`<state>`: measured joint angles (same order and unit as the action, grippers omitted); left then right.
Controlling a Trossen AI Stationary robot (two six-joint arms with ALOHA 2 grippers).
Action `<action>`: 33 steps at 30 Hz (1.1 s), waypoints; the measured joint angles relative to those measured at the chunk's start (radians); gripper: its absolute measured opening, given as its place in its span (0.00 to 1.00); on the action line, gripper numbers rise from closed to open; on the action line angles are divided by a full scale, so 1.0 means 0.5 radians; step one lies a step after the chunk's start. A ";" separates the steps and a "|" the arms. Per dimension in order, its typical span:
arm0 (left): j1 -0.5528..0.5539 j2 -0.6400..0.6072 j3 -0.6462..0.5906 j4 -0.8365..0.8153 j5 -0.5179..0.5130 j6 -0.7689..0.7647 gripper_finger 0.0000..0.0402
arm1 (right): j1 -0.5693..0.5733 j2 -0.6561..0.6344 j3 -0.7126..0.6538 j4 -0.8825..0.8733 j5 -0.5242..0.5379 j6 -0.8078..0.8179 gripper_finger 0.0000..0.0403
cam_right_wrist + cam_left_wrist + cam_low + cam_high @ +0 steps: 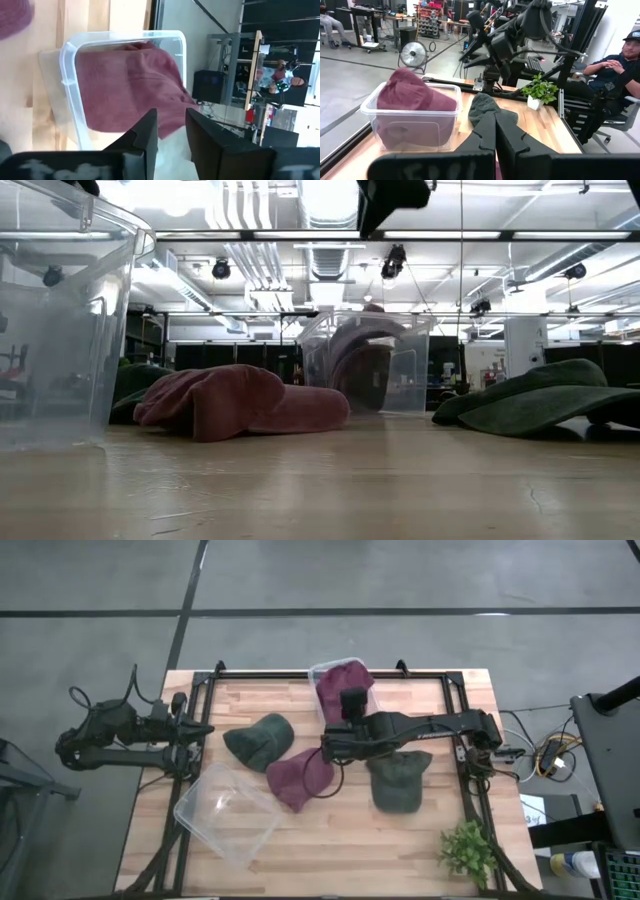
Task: Pick & Place hat
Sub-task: Put the dark red cap into the top transparent bin
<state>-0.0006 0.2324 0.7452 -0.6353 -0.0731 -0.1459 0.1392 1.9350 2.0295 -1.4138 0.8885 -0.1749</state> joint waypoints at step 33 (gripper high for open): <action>0.001 0.000 0.000 0.001 -0.006 0.090 0.00 | -0.712 0.000 -0.314 0.498 -0.895 0.055 0.02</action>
<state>-0.0002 0.2325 0.7452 -0.6350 -0.0761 -0.1009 -0.2169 1.9350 1.8723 -1.1646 0.4412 -0.1475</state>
